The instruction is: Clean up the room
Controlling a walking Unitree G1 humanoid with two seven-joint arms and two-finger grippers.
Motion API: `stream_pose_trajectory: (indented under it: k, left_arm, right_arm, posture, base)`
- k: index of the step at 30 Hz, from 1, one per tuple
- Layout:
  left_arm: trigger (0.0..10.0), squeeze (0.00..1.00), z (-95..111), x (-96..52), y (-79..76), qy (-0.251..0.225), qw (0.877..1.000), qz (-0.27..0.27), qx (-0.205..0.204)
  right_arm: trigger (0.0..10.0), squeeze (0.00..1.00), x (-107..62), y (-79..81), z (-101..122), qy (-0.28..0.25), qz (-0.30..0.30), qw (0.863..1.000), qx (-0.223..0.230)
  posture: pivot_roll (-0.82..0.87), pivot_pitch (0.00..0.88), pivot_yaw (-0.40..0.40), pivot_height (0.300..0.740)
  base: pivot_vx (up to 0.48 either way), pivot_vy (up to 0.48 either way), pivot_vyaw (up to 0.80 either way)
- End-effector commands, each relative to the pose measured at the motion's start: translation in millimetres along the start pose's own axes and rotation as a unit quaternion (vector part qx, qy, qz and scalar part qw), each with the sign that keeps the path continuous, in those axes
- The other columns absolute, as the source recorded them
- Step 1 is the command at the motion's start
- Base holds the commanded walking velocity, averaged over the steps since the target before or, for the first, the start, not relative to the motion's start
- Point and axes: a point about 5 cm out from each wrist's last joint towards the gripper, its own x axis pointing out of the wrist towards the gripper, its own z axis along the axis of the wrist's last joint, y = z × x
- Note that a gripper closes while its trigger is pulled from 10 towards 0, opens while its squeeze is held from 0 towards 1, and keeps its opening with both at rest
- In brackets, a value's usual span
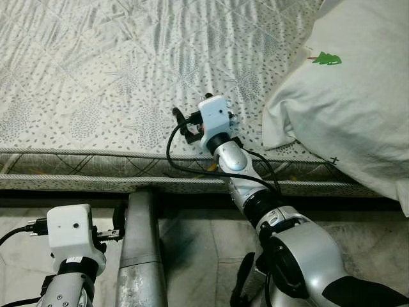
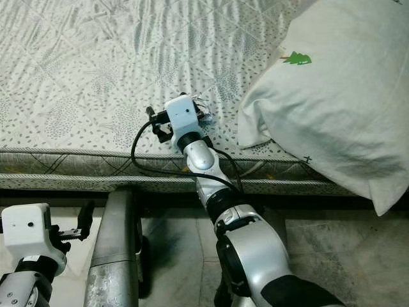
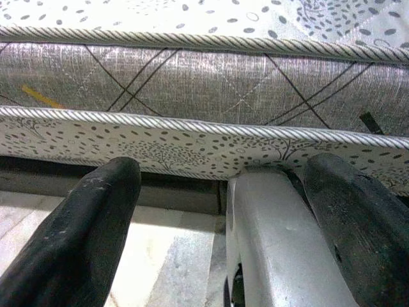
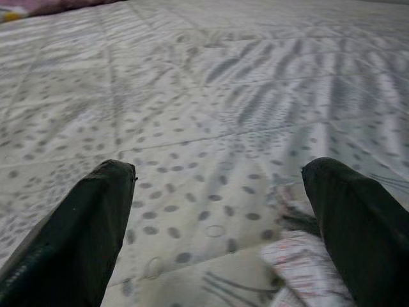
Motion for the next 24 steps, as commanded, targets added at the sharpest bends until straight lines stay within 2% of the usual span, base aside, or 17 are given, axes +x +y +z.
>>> stream_pose_trajectory:
  k: [1, 5, 9, 10, 12, 16, 17, 18, 24]
  left_arm:
    - [10.0, 0.0, -5.7, -1.6, 2.4, 0.018, 1.0, 0.006, 0.006]
    - [10.0, 0.0, -5.5, -1.0, 2.3, 0.016, 1.0, 0.006, 0.006]
    - [10.0, 0.0, -5.6, -0.6, 1.4, 0.016, 1.0, 0.003, 0.007]
    - [10.0, 0.0, -5.5, -1.1, 0.5, 0.016, 1.0, 0.0, 0.009]
    - [10.0, 0.0, -5.5, -1.9, 0.3, 0.017, 1.0, -0.001, 0.009]
    - [10.0, 0.0, -6.0, -1.9, 0.4, 0.019, 1.0, -0.002, 0.009]
    - [10.0, 0.0, -6.0, -1.7, 0.4, 0.019, 1.0, -0.002, 0.009]
    - [10.0, 0.0, -5.9, -1.2, 0.4, 0.019, 1.0, -0.002, 0.009]
    - [10.0, 0.0, -5.8, 0.3, 0.6, 0.019, 1.0, -0.003, 0.01]
  right_arm:
    - [10.0, 0.0, -2.3, -4.8, 1.0, -0.014, -0.012, 1.0, 0.011]
    - [10.0, 0.0, -2.8, -12.5, 6.9, -0.038, -0.026, 0.999, 0.009]
    - [10.0, 0.0, -3.6, -14.0, -1.6, -0.007, -0.038, 0.999, -0.015]
    - [10.0, 0.0, -4.0, -13.9, -6.6, 0.014, -0.041, 0.998, -0.042]
    - [10.0, 0.0, -4.4, -13.8, -11.2, 0.034, -0.043, 0.996, -0.065]
    - [10.0, 0.0, -6.7, -8.6, -21.6, 0.072, -0.028, 0.994, -0.074]
    - [7.4, 0.0, -7.2, -7.5, -23.2, 0.077, -0.026, 0.994, -0.069]
    - [0.0, 0.0, -7.9, -6.1, -24.1, 0.077, -0.025, 0.995, -0.067]
    - [0.0, 0.0, -7.6, -2.0, -24.1, 0.075, -0.021, 0.994, -0.073]
  posture:
    - [0.31, 0.323, -0.04, 0.491]
    - [0.31, 0.315, -0.036, 0.491]
    - [0.31, 0.312, -0.031, 0.491]
    - [0.31, 0.315, -0.03, 0.491]
    - [0.32, 0.317, -0.029, 0.491]
    - [0.32, 0.315, -0.031, 0.491]
    - [0.32, 0.313, -0.031, 0.491]
    - [0.32, 0.312, -0.032, 0.491]
    - [0.32, 0.312, -0.03, 0.491]
  base:
    - [0.0, 0.0, 0.0]
    - [0.0, 0.0, 0.0]
    - [0.0, 0.0, 0.0]
    - [0.0, 0.0, 0.0]
    - [0.0, 0.0, 0.0]
    - [0.0, 0.0, 0.0]
    - [0.0, 0.0, 0.0]
    - [0.0, 0.0, 0.0]
    - [0.0, 0.0, 0.0]
